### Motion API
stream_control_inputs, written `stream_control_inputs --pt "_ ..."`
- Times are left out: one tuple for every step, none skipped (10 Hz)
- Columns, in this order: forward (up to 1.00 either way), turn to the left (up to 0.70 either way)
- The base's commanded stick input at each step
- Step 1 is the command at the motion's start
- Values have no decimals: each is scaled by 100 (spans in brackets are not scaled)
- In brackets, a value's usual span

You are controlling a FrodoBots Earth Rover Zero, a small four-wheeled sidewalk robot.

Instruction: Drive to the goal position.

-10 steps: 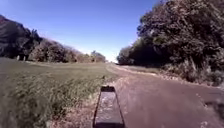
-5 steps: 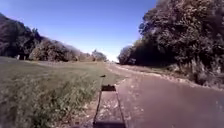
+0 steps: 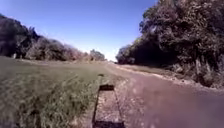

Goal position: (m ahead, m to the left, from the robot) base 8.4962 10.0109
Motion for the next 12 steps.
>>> stream_control_inputs --pt "85 -34" --pt "85 -15" --pt "85 0" --pt "85 0" --pt "85 0" --pt "85 0" --pt "85 0" --pt "85 -2" --pt "85 -5" --pt "85 -22" --pt "85 -34" --pt "85 -34"
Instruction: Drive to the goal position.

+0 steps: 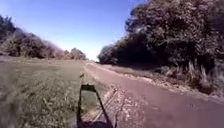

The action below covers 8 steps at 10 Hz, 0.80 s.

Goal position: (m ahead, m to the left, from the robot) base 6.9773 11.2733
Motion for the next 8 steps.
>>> stream_control_inputs --pt "85 -34" --pt "73 -41" --pt "20 -73" --pt "0 -85" --pt "0 0" --pt "0 0" --pt "0 0" --pt "0 0"
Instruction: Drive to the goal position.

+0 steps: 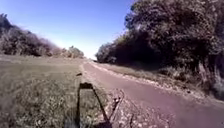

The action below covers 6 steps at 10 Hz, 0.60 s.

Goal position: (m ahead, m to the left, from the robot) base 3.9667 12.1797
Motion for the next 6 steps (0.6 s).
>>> stream_control_inputs --pt "0 0" --pt "0 0" --pt "0 0" --pt "0 0" --pt "0 0" --pt "13 0"
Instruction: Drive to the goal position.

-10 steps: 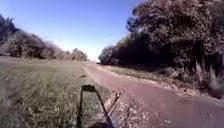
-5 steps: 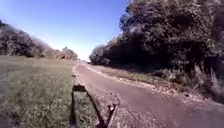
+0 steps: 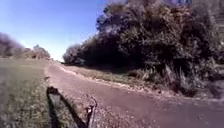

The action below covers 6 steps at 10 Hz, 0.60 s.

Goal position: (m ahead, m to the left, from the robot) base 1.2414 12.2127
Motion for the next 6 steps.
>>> stream_control_inputs --pt "59 0" --pt "85 0" --pt "85 0" --pt "85 -2" --pt "85 -7" --pt "85 -27"
